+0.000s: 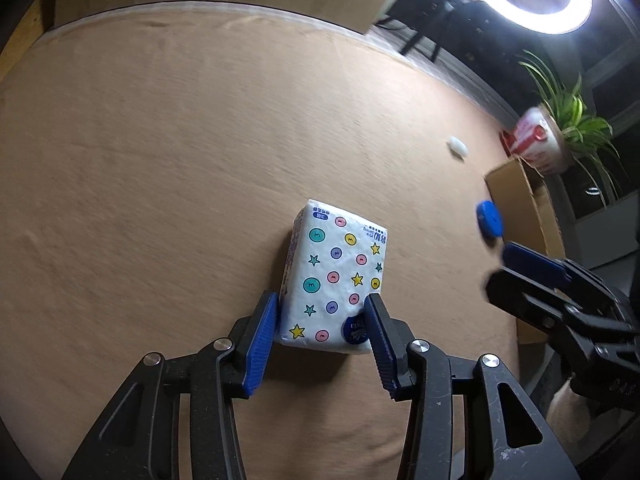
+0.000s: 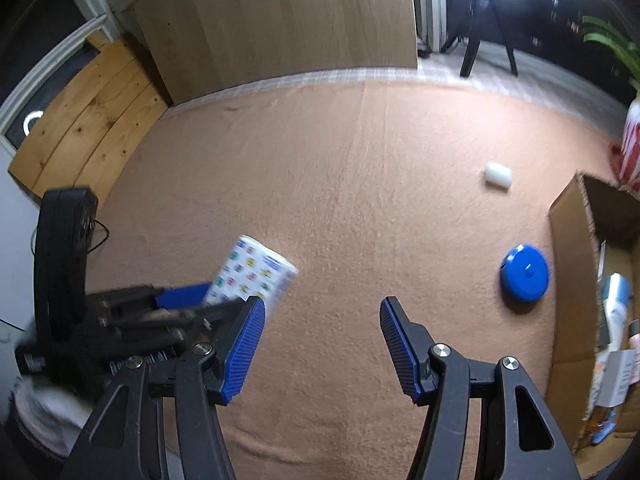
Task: Organize objects
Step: 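Close the right tool on the tissue pack beside the left tool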
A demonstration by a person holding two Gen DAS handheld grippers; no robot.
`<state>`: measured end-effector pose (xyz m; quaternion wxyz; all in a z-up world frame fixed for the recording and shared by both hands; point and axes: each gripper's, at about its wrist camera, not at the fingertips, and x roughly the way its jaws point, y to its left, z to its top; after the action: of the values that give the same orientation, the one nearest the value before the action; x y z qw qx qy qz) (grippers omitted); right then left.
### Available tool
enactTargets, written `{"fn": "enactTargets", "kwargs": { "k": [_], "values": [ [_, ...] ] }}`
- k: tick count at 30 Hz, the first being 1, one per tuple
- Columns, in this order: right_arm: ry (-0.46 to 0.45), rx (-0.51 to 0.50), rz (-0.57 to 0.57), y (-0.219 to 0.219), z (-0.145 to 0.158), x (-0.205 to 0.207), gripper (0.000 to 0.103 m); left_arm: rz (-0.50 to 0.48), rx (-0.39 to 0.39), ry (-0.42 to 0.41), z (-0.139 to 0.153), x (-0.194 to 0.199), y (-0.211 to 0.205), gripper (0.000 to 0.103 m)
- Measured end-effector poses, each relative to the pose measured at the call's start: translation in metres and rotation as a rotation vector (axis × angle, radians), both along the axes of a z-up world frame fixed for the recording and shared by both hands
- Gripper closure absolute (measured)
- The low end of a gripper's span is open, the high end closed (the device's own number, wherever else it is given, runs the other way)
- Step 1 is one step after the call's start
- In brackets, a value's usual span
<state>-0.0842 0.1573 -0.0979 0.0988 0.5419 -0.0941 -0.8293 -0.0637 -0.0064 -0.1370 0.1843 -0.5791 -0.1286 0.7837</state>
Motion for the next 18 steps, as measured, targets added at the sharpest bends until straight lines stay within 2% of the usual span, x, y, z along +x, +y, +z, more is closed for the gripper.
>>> {"fn": "enactTargets", "kwargs": {
  "k": [6,10,16,18],
  "values": [
    [-0.089,-0.111,-0.011,0.015,-0.017,-0.005,0.047,-0.029,0.013,-0.004,0.001,0.019,0.044,0.054],
    [-0.134,-0.169,-0.034,0.026,-0.028,-0.003,0.047,-0.069,-0.016,-0.007,0.001,0.025,0.062,0.040],
    [-0.187,-0.234,-0.031,0.030,-0.044,-0.002,0.048,-0.094,-0.019,0.005,0.003,0.027,0.069,0.041],
    [-0.207,-0.251,-0.022,0.028,-0.049,-0.004,0.054,-0.099,-0.012,0.003,0.004,0.027,0.070,0.041]
  ]
}}
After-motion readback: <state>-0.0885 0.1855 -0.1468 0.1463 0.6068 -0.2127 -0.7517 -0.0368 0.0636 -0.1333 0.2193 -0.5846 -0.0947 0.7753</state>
